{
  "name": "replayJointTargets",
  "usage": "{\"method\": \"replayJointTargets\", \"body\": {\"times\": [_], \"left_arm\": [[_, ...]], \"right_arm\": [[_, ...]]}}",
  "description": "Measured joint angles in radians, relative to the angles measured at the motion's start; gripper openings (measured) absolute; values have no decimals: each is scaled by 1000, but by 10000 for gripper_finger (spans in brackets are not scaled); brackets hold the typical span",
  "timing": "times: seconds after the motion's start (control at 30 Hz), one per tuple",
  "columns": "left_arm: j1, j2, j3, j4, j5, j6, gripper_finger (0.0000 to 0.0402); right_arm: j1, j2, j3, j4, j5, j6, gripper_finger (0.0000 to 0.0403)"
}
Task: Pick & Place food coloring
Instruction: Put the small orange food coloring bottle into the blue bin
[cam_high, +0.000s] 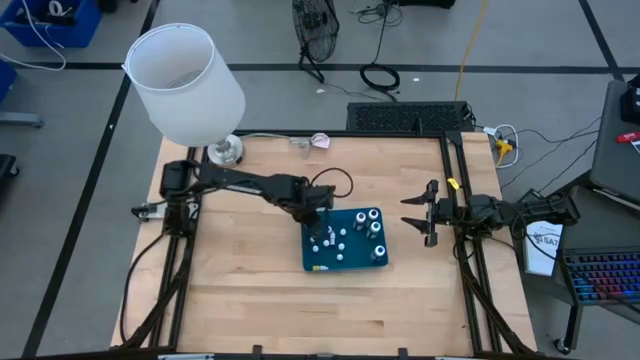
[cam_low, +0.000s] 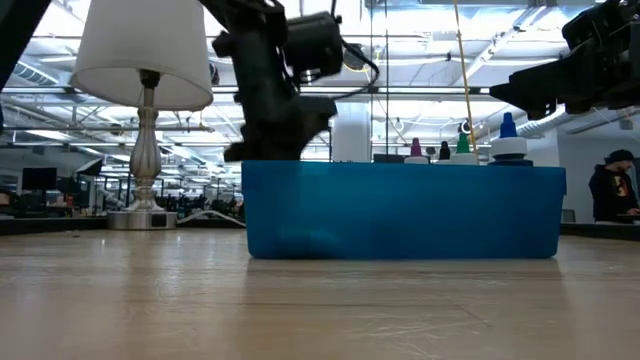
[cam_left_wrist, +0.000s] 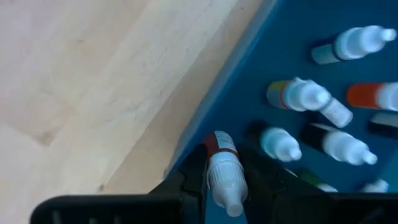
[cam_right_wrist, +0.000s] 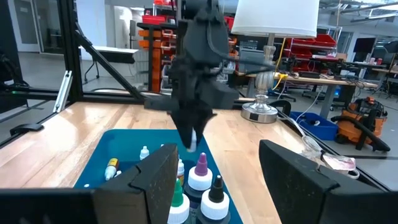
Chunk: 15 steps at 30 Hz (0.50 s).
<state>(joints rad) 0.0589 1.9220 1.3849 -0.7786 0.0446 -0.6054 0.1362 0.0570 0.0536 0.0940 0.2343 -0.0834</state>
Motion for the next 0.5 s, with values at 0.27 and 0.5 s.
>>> {"method": "replayJointTargets", "body": {"times": [0.27,0.5], "left_arm": [[4,73,0,10,42,20,65],[-3,65,0,30,34,16,94]], "right_arm": [[0,0,0,0,0,0,212],[0,0,0,0,0,0,212]]}}
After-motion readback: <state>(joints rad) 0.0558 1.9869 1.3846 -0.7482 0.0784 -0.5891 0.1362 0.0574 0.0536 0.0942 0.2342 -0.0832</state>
